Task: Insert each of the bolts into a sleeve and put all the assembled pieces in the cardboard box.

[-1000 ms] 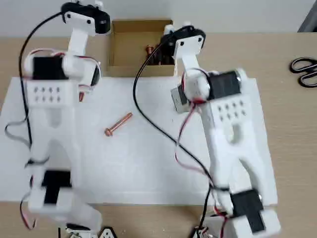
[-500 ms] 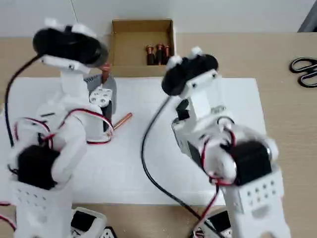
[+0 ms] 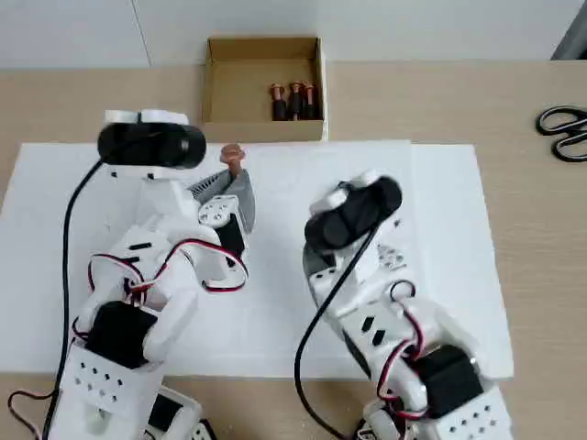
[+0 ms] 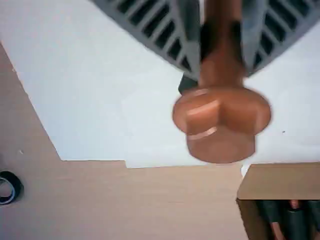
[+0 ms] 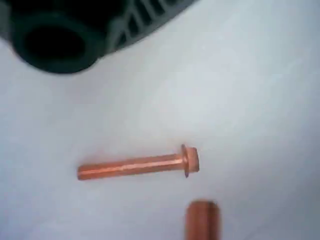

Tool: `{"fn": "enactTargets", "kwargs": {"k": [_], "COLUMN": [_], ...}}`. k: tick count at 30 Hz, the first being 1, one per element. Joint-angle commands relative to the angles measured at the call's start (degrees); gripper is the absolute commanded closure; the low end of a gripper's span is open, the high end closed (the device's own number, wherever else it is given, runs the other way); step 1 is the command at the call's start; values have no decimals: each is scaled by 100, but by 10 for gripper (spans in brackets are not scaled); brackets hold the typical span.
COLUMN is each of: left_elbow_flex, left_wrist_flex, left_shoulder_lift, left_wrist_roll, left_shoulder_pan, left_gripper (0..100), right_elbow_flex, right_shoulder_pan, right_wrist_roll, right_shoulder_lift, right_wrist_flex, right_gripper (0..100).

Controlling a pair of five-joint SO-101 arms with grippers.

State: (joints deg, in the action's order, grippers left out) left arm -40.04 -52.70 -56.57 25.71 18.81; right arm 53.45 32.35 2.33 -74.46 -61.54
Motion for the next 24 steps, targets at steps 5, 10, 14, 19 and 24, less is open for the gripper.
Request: {"fn": "enactTargets", "kwargs": {"k": [5,10,14,19,24], "left_elbow_flex": [-268,-268,-338,-541,-699], "left_wrist_flex": [730,782,818,862,862], "left_shoulder_lift": [-176,-167,-158,-158,-167], "left_wrist_roll": [62,62,281,431,457], "left_shoulder_pan": [176,571,730,835,949], "left_gripper": [994,994,994,994,994], "right_elbow_flex": [1204,1723,2031,2048,2057], "right_shoulder_pan": [207,259,479,505,505], "right_wrist_roll": [26,53,62,62,62], "right_shoulder_lift": [-884,-1332,-1525,-1578,-1587], "right_wrist_flex": [760,1059,1305,1358,1358], "right_gripper": [995,995,995,995,995]}}
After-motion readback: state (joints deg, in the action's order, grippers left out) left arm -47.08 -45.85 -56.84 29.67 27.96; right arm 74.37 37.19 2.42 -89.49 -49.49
